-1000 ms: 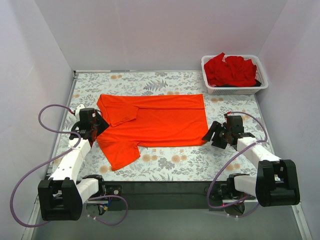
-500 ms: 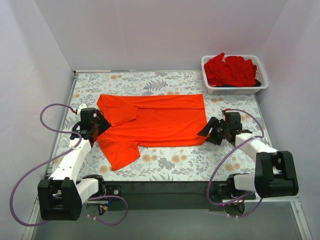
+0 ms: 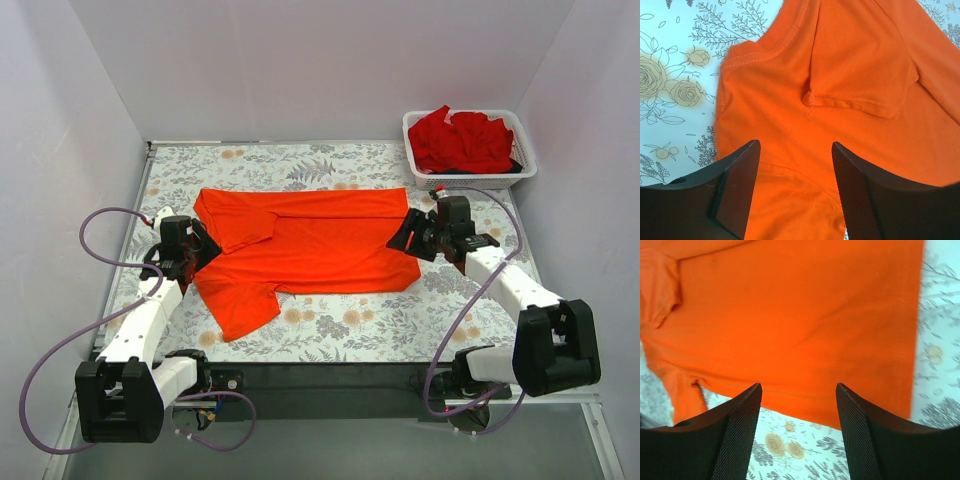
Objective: Fold and stack the t-shirts
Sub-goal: Fold the tshirt
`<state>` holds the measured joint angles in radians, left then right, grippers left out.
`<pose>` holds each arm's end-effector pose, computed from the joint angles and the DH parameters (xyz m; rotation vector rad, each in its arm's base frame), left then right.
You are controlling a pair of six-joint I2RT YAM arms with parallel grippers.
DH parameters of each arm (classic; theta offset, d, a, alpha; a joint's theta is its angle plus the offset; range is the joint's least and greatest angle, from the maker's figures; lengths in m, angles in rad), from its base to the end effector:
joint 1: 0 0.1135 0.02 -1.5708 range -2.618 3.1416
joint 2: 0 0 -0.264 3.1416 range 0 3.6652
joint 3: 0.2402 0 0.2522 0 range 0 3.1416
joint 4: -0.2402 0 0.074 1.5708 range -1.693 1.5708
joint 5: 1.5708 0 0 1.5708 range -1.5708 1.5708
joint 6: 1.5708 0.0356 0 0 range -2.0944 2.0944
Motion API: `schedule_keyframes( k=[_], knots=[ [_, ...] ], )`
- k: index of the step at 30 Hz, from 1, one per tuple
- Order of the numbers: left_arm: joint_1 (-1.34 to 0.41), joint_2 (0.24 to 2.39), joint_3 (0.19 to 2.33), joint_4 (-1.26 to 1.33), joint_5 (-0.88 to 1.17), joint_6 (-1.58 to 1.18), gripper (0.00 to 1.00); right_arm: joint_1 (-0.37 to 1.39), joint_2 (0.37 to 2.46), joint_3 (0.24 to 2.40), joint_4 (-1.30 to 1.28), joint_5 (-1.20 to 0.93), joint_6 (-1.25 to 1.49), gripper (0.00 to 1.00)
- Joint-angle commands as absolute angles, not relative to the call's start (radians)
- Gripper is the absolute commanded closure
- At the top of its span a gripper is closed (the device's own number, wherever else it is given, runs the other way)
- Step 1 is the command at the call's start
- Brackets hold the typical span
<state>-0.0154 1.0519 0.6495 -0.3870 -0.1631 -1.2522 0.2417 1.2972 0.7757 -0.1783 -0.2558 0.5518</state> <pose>0.2149 0.0025 0.2245 -1.4490 1.8981 -0.4250 0.2638 0.0743 0.2278 0.2230 2.3328 0.6980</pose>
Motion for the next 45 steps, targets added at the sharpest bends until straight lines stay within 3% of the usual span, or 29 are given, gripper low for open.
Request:
schedule_keyframes(
  k=[1, 8, 18, 45],
  knots=[
    [-0.018, 1.023, 0.652, -0.374, -0.158, -1.238, 0.42, 0.221, 1.253, 0.718, -0.278, -0.149, 0.522, 0.33],
    [-0.018, 1.025, 0.653, -0.371, -0.152, -1.236, 0.42, 0.135, 1.226, 0.600, -0.275, -0.221, 0.541, 0.32],
    [-0.018, 1.022, 0.653, -0.370, -0.152, -1.235, 0.42, 0.129, 1.316, 0.515, -0.075, -0.322, 0.635, 0.30],
    [-0.018, 1.031, 0.650, -0.362, -0.132, -1.232, 0.42, 0.288, 1.522, 0.772, -0.078, -0.244, 0.592, 0.35]
  ],
)
